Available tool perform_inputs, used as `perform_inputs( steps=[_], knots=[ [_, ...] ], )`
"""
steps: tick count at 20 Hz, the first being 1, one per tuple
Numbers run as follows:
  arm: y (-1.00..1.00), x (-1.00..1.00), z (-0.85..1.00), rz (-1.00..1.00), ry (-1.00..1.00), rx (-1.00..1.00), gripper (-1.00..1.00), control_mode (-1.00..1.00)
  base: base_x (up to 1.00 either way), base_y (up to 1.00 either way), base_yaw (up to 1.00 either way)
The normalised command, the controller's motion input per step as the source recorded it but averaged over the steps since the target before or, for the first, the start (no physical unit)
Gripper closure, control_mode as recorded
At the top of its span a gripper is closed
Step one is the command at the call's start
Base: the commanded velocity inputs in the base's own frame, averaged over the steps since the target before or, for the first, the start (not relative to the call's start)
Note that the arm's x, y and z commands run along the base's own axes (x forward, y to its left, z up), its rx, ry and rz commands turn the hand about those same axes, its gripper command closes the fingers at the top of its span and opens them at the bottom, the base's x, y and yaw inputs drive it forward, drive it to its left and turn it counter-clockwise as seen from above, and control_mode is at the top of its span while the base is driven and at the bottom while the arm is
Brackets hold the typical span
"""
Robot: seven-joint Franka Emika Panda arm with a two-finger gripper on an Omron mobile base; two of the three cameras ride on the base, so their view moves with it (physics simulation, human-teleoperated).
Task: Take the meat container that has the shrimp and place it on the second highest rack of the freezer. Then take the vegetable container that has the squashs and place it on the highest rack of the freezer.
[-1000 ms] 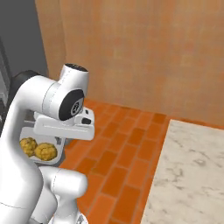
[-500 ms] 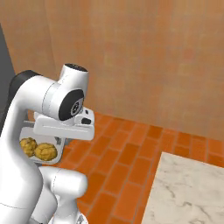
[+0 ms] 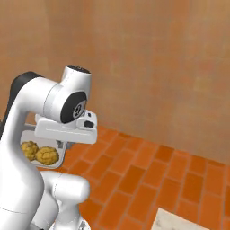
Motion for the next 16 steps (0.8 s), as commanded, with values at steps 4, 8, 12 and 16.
perform_inputs(
  steps=[4, 8, 12, 16],
  knots=[
    [0.00, 0.00, 0.00, 0.00, 0.00, 0.00, 1.00, 1.00, 0.12, -0.19, 0.63],
    [0.00, 0.00, 0.00, 0.00, 0.00, 0.00, 1.00, 1.00, 0.04, -0.24, 0.68],
    [0.00, 0.00, 0.00, 0.00, 0.00, 0.00, 1.00, 1.00, -0.01, -0.10, 0.57],
    [0.00, 0.00, 0.00, 0.00, 0.00, 0.00, 1.00, 1.00, 0.00, -0.34, 0.48]
  ],
)
